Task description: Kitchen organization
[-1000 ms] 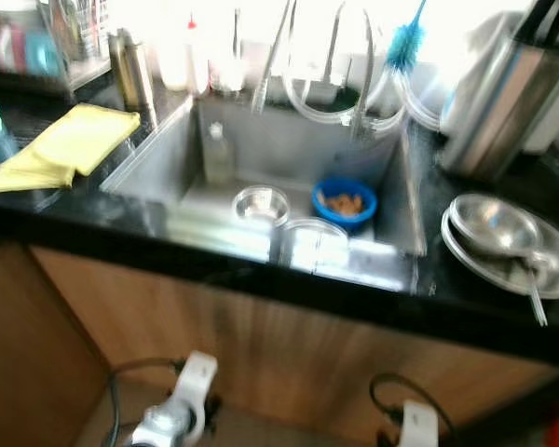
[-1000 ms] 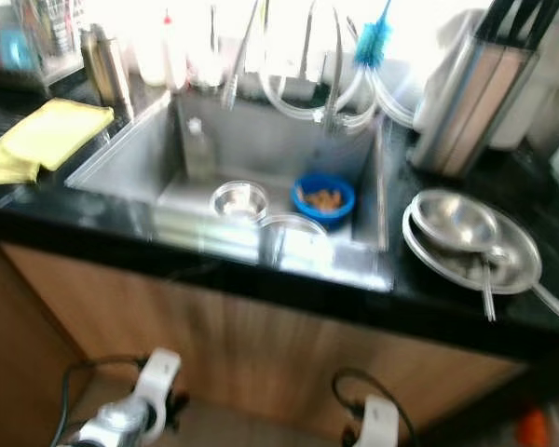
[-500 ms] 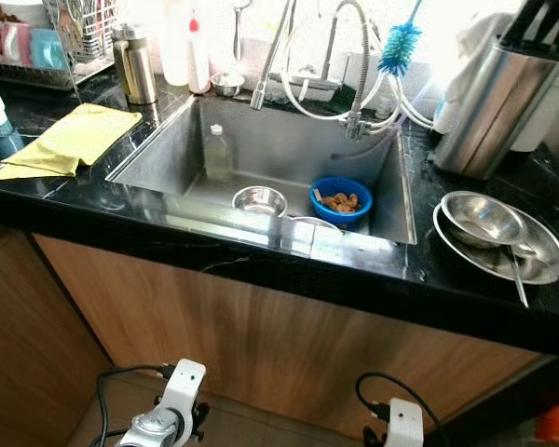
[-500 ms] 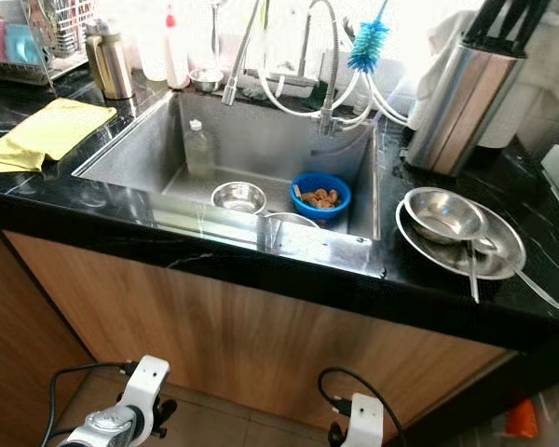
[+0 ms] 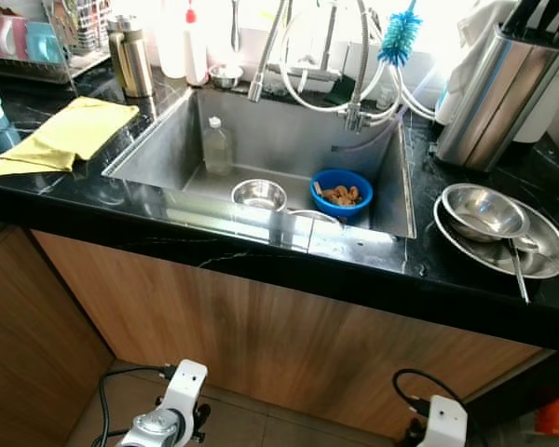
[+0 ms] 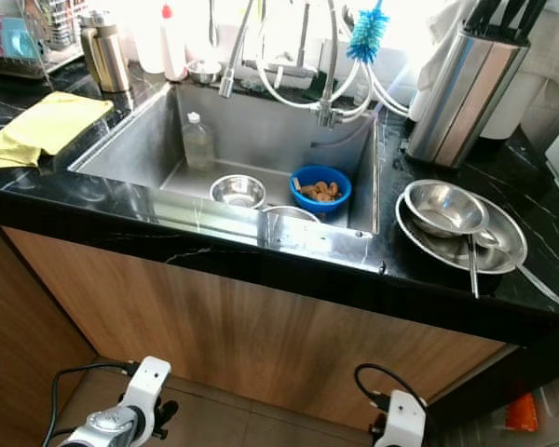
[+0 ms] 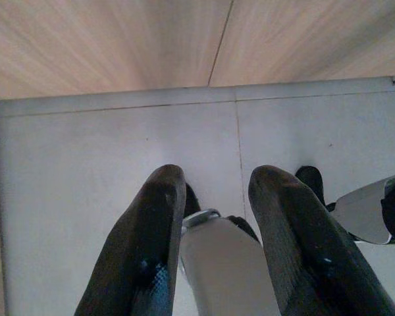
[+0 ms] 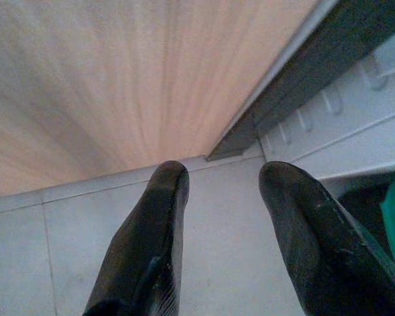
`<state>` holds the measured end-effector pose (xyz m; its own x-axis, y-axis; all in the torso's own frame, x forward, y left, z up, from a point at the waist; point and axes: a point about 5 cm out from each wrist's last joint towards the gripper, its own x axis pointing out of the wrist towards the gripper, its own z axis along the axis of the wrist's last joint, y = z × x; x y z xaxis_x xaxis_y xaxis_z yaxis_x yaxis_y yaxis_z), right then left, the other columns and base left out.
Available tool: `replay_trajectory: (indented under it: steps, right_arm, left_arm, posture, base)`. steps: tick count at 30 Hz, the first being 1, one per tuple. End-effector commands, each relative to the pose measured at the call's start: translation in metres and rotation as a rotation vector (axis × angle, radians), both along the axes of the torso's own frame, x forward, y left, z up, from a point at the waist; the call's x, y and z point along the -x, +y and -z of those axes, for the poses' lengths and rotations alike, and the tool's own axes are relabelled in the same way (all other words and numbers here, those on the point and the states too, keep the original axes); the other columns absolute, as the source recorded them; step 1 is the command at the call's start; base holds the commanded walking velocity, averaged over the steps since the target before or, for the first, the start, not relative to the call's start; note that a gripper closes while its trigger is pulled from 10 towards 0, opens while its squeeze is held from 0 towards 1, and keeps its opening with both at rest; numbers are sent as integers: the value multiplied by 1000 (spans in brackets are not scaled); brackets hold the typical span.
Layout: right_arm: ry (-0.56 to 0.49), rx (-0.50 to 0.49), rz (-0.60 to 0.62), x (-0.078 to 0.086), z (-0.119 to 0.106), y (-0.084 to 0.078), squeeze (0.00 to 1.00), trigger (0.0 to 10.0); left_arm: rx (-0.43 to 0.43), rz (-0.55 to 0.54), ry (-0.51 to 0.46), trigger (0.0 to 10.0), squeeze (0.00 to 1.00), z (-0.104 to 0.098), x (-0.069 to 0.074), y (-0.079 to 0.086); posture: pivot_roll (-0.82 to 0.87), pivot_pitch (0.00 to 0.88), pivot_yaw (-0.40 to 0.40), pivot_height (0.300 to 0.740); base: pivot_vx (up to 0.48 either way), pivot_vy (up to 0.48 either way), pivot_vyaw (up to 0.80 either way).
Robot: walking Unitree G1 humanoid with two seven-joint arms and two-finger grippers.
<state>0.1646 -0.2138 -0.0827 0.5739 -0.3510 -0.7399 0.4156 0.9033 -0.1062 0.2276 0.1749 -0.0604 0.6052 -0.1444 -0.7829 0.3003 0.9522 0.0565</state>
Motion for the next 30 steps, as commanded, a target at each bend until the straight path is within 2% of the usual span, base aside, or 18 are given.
replay_trajectory:
  steps: [1,3,5,6,8,10,13,15,20,22,25,26,30]
  right_arm:
    - [-2,10,36,3,-1,-5,0,10000]
    - [-26,29,86,4,-4,-6,0,10000]
    - [-134,61,87,0,-15,-4,0,10000]
    - [-170,72,76,-2,-19,-3,0,10000]
    - [-240,155,-30,-7,-31,1,0,10000]
    - [-261,158,-52,-6,-33,5,0,10000]
    - [-294,133,-15,-3,-36,6,0,10000]
    - [-312,156,-11,-1,-41,5,0,10000]
    - [-420,271,-12,4,-67,1,0,10000]
    - [-492,356,28,8,-86,-7,0,10000]
    - [-507,381,35,9,-92,-8,0,10000]
    - [-533,425,65,11,-102,-12,0,10000]
    - [-581,496,122,9,-122,-20,0,10000]
  left_arm:
    - [-2,10,22,10000,0,2,2,-1]
    - [-2,16,23,10000,0,1,2,-1]
    - [-3,20,22,10000,0,1,1,-2]
    - [-3,20,22,10000,0,1,1,-2]
    - [-4,21,22,10000,0,1,1,-2]
    - [-4,21,23,10000,0,1,1,-2]
    - [-3,23,24,10000,0,1,1,-3]
    - [-3,24,24,10000,0,1,1,-3]
    - [-4,26,24,10000,0,1,1,-3]
    - [-6,26,24,10000,0,1,0,-3]
    - [-7,26,24,10000,0,1,0,-3]
    - [-8,28,25,10000,0,1,0,-3]
    - [-10,33,27,10000,0,1,0,-3]
  posture:
    - [169,46,-105,711]
    - [164,46,-109,711]
    - [164,46,-109,711]
    - [164,46,-109,711]
    - [158,45,-109,711]
    - [155,46,-107,711]
    - [154,44,-110,711]
    - [154,43,-112,711]
    - [155,40,-117,711]
    - [152,40,-117,711]
    - [151,38,-118,711]
    - [150,36,-119,711]
    - [150,32,-119,711]
  base:
    - [0,0,0]
    - [0,0,0]
    - [0,0,0]
    - [0,0,0]
    - [0,0,0]
    - [0,0,0]
    - [0,0,0]
    - [0,0,0]
    - [0,0,0]
    - [0,0,0]
    - [0,0,0]
    - [0,0,0]
    - [0,0,0]
